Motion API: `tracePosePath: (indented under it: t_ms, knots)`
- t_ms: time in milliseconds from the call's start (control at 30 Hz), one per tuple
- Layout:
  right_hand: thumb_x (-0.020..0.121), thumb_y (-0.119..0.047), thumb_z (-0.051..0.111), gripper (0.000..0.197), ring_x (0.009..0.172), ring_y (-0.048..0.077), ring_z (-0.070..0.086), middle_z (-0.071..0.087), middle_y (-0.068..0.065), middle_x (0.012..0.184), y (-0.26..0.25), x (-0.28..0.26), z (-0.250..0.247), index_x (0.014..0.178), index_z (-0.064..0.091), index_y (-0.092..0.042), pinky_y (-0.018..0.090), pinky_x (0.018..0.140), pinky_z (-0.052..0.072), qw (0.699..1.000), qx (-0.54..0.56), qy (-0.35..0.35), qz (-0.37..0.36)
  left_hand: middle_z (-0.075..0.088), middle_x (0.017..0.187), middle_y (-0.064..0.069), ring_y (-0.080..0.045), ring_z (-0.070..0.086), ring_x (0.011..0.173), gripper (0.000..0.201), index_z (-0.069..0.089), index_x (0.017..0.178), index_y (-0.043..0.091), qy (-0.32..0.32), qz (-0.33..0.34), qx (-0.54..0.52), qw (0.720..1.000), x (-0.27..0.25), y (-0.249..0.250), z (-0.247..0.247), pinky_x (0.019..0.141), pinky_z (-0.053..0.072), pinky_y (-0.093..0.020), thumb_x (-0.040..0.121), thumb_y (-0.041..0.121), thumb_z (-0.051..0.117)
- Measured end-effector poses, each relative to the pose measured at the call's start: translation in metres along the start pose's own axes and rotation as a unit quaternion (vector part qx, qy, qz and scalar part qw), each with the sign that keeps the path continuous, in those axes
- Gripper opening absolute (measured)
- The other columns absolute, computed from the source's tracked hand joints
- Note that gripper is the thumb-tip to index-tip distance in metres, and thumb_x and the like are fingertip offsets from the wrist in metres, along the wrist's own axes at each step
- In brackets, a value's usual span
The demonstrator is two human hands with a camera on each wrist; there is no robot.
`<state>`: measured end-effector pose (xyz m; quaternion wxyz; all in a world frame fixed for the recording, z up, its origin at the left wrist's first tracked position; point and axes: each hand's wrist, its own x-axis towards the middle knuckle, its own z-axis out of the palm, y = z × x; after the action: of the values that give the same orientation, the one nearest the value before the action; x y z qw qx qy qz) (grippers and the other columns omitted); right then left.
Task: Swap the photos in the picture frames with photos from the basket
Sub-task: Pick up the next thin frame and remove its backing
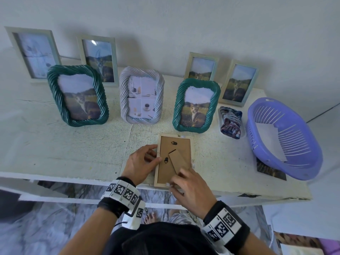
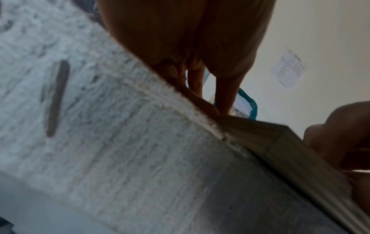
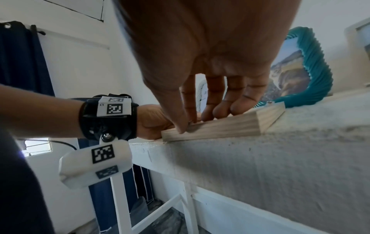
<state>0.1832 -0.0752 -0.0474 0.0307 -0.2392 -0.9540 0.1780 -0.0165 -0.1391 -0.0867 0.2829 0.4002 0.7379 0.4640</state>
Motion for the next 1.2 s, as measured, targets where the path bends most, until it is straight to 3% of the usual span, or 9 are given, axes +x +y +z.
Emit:
tracePosePath:
  t_ms: [167, 233, 367, 500, 667, 767, 933, 1067, 1200]
  knots:
    - [0.091, -0.035, 0.05, 0.016, 0.079, 0.015, 0.045, 0.044, -0.004, 0.086, 0.0, -0.003, -0.001, 0.089, 0.06, -0.023, 0.027, 0.063, 0.041, 0.999, -0.015, 0.001, -0.038, 0.065, 0.092, 0.007, -0.007, 0.065, 0.08, 0.041, 0.063, 0.12, 0.025, -0.002, -0.002, -0.004, 1.0, -0.001, 0.001, 0.0, 0.073, 0.06, -0.038, 0.082, 0.03, 0.076]
    - [0.092, -0.041, 0.051, 0.02, 0.081, 0.014, 0.045, 0.045, -0.004, 0.089, 0.002, -0.002, -0.003, 0.092, 0.061, -0.024, 0.026, 0.064, 0.042, 0.999, -0.027, -0.002, -0.042, 0.065, 0.092, 0.007, -0.007, 0.065, 0.08, 0.041, 0.062, 0.12, 0.025, 0.0, -0.001, -0.003, 1.0, -0.001, 0.002, 0.0, 0.073, 0.06, -0.037, 0.082, 0.029, 0.076]
    - [0.088, -0.058, 0.042, 0.044, 0.086, 0.017, 0.048, 0.052, 0.0, 0.1, 0.007, 0.006, -0.01, 0.11, 0.06, -0.024, 0.029, 0.068, 0.046, 0.995, -0.075, 0.028, 0.054, 0.064, 0.092, 0.009, -0.004, 0.064, 0.078, 0.044, 0.061, 0.124, 0.024, 0.009, 0.0, 0.0, 1.0, -0.002, 0.005, 0.001, 0.072, 0.06, -0.034, 0.083, 0.025, 0.076]
    - [0.083, -0.063, 0.043, 0.048, 0.081, 0.023, 0.048, 0.055, 0.002, 0.092, 0.004, 0.017, -0.01, 0.109, 0.059, -0.026, 0.037, 0.065, 0.044, 0.981, -0.149, 0.04, 0.121, 0.064, 0.091, 0.012, 0.001, 0.062, 0.076, 0.04, 0.062, 0.123, 0.023, 0.014, 0.007, 0.011, 1.0, -0.001, 0.004, 0.001, 0.071, 0.06, -0.033, 0.085, 0.019, 0.073]
    - [0.085, -0.045, 0.059, 0.03, 0.083, 0.021, 0.047, 0.051, 0.001, 0.091, -0.003, 0.028, -0.005, 0.109, 0.061, -0.027, 0.037, 0.07, 0.047, 0.984, -0.107, 0.072, 0.121, 0.064, 0.09, 0.012, 0.001, 0.061, 0.076, 0.038, 0.064, 0.122, 0.02, 0.019, 0.015, 0.02, 1.0, -0.002, 0.002, 0.0, 0.07, 0.056, -0.023, 0.085, 0.016, 0.071]
    - [0.08, -0.04, 0.065, 0.025, 0.082, 0.019, 0.043, 0.046, 0.0, 0.09, -0.006, 0.032, -0.007, 0.101, 0.062, -0.026, 0.035, 0.069, 0.047, 0.983, -0.085, 0.099, 0.127, 0.064, 0.09, 0.011, 0.001, 0.06, 0.076, 0.037, 0.064, 0.121, 0.022, 0.031, 0.019, 0.019, 0.999, -0.002, 0.002, 0.001, 0.071, 0.055, -0.023, 0.085, 0.015, 0.071]
    - [0.074, -0.039, 0.068, 0.027, 0.082, 0.018, 0.041, 0.045, 0.0, 0.088, 0.0, 0.026, -0.02, 0.098, 0.065, -0.026, 0.032, 0.068, 0.044, 0.978, -0.088, 0.135, 0.131, 0.065, 0.09, 0.01, -0.005, 0.061, 0.075, 0.037, 0.065, 0.121, 0.02, 0.036, 0.027, 0.016, 0.999, -0.003, 0.0, 0.002, 0.071, 0.057, -0.027, 0.085, 0.016, 0.072]
    - [0.073, -0.034, 0.075, 0.034, 0.083, 0.017, 0.04, 0.044, -0.002, 0.088, 0.033, 0.005, -0.03, 0.106, 0.072, -0.024, 0.031, 0.07, 0.037, 0.968, -0.051, 0.185, 0.164, 0.066, 0.092, 0.01, -0.005, 0.061, 0.073, 0.038, 0.064, 0.122, 0.021, 0.029, 0.014, 0.004, 0.999, -0.002, -0.001, 0.001, 0.073, 0.058, -0.029, 0.085, 0.016, 0.071]
    - [0.071, -0.024, 0.081, 0.036, 0.085, 0.014, 0.035, 0.047, -0.001, 0.089, 0.065, -0.022, -0.029, 0.106, 0.074, -0.023, 0.033, 0.074, 0.04, 0.954, -0.019, 0.223, 0.199, 0.065, 0.094, 0.009, -0.005, 0.061, 0.074, 0.037, 0.064, 0.123, 0.023, 0.022, 0.015, 0.006, 1.0, -0.002, -0.001, 0.001, 0.072, 0.058, -0.028, 0.087, 0.018, 0.07]
